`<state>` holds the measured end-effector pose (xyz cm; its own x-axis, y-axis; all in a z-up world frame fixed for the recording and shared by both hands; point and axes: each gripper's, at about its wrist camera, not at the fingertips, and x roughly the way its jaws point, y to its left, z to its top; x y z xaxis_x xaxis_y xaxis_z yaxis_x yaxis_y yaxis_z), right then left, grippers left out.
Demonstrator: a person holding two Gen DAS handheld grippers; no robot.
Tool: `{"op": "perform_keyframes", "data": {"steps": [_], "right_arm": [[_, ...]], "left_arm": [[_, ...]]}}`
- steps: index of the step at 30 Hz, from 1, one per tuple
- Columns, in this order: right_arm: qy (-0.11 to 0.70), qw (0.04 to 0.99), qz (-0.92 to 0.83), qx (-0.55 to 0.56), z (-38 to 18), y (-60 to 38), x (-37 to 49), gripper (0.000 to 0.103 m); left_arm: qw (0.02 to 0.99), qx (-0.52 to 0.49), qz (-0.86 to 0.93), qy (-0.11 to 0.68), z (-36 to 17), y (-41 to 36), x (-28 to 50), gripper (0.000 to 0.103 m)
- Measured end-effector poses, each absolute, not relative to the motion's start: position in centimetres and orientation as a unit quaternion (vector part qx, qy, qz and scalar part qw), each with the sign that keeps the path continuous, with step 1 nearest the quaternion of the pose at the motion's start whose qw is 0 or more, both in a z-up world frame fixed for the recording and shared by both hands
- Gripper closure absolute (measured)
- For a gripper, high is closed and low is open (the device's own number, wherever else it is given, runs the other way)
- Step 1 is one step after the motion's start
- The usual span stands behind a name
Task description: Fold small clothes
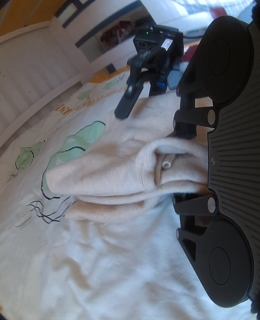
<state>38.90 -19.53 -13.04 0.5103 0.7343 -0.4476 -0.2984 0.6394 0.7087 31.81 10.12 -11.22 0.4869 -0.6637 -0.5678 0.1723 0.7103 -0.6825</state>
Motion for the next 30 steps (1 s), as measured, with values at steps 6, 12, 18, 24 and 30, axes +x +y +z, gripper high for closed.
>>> {"op": "perform_keyframes", "data": {"steps": [6, 12, 18, 24, 30], "right_arm": [[0.406, 0.823, 0.293, 0.267, -11.0, -19.5, 37.9, 0.056], [0.415, 0.830, 0.285, 0.238, -7.7, -21.1, 32.5, 0.058], [0.444, 0.825, 0.259, 0.236, -6.2, -24.6, 24.5, 0.058], [0.458, 0.838, 0.199, 0.220, -7.8, -28.3, 19.0, 0.045], [0.435, 0.845, 0.126, 0.285, -10.3, -31.4, 16.5, 0.029]], "left_arm": [[0.816, -0.259, -0.254, 0.449, -9.3, 8.8, 30.3, 0.074], [0.794, -0.230, -0.297, 0.478, -8.0, 5.4, 25.7, 0.074], [0.775, -0.203, -0.338, 0.494, -7.8, 1.2, 19.6, 0.074], [0.775, -0.212, -0.310, 0.508, -10.1, 1.2, 16.0, 0.070], [0.794, -0.230, -0.259, 0.499, -10.5, 4.0, 13.8, 0.070]]}}
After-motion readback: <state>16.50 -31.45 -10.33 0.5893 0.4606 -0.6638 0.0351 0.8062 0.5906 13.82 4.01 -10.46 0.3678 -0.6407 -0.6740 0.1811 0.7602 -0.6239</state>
